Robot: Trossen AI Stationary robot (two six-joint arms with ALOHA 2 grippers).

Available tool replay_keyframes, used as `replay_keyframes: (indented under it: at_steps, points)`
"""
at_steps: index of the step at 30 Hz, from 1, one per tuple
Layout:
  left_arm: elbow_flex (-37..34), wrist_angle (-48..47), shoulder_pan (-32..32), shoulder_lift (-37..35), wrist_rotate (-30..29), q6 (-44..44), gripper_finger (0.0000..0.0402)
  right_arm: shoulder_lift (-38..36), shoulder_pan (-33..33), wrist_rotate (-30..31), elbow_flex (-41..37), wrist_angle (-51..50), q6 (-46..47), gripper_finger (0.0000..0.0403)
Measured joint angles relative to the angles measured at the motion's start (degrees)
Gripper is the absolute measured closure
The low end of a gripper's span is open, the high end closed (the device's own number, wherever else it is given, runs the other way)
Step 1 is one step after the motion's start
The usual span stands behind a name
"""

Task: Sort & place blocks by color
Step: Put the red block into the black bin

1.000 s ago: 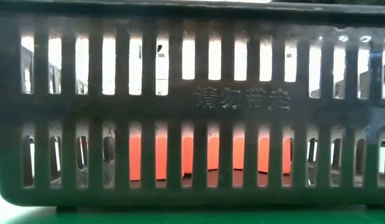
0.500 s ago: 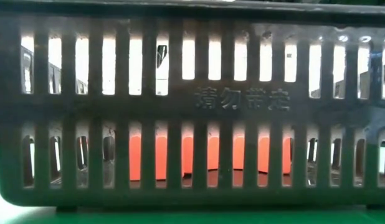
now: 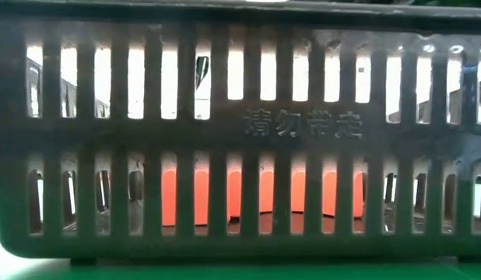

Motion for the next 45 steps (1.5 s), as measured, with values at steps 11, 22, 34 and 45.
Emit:
replay_keyframes:
  at_steps: [11, 22, 34, 45]
  points:
    - [0.0, -1.8, -6.2, -0.1, 1.8, 0.3, 0.0345, -9.2, 8.8, -3.1, -0.1, -26.3, 30.1, 0.0048]
    - [0.1, -11.5, -17.5, 2.2, 2.3, 2.2, 0.0345, -13.2, 13.0, -18.3, -0.1, -35.0, 43.4, 0.0057]
    - [0.1, -8.3, -19.2, 6.3, 3.0, 6.7, 0.032, -13.2, 13.1, -21.0, -0.1, -34.7, 43.3, 0.0058]
    - [0.1, -7.0, -19.2, 6.3, 3.0, 6.1, 0.0315, -13.2, 13.1, -21.0, -0.1, -34.7, 40.5, 0.0057]
